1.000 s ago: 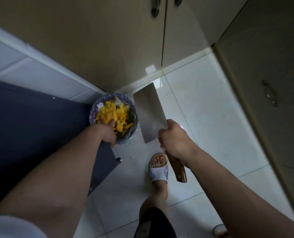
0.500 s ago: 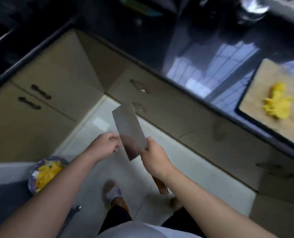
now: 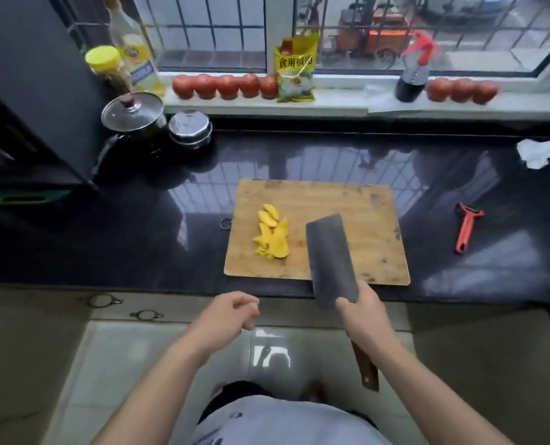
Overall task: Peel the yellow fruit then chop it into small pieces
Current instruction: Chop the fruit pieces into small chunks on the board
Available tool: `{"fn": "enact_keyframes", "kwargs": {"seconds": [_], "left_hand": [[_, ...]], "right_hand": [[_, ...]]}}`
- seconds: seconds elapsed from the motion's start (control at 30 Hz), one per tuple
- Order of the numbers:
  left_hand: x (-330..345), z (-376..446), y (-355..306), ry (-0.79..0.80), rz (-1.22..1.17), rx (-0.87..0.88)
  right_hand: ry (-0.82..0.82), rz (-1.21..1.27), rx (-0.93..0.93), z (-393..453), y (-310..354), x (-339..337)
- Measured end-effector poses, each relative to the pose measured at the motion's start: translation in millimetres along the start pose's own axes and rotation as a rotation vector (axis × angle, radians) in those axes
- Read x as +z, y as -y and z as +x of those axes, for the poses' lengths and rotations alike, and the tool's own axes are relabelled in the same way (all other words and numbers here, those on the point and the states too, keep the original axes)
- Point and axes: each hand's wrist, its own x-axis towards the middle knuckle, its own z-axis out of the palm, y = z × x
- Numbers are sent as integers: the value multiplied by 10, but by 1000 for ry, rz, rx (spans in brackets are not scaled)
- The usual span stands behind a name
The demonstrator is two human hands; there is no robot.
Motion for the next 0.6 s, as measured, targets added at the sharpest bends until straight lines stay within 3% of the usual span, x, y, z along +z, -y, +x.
{"fn": "enact_keyframes", "kwargs": {"seconds": [0.1, 0.17, 0.27, 0.33, 0.47, 0.6], "left_hand": [[185, 237, -154, -23, 112, 50], [201, 507, -282, -174, 293, 158], [99, 975, -452, -345, 622, 494], [15, 1333, -487, -280, 835, 721], [-81, 1735, -576, -131, 1105, 1010], [-84, 1897, -552, -55, 1270, 1113]], "right_hand": [[-61, 38, 105, 196, -127, -203], [-75, 44, 134, 332, -142, -257], [-92, 34, 156, 527, -89, -278], [-106, 23, 169, 637, -38, -265], [-154, 30, 171, 806, 76, -292], [-154, 66, 167, 913, 160, -390]]}}
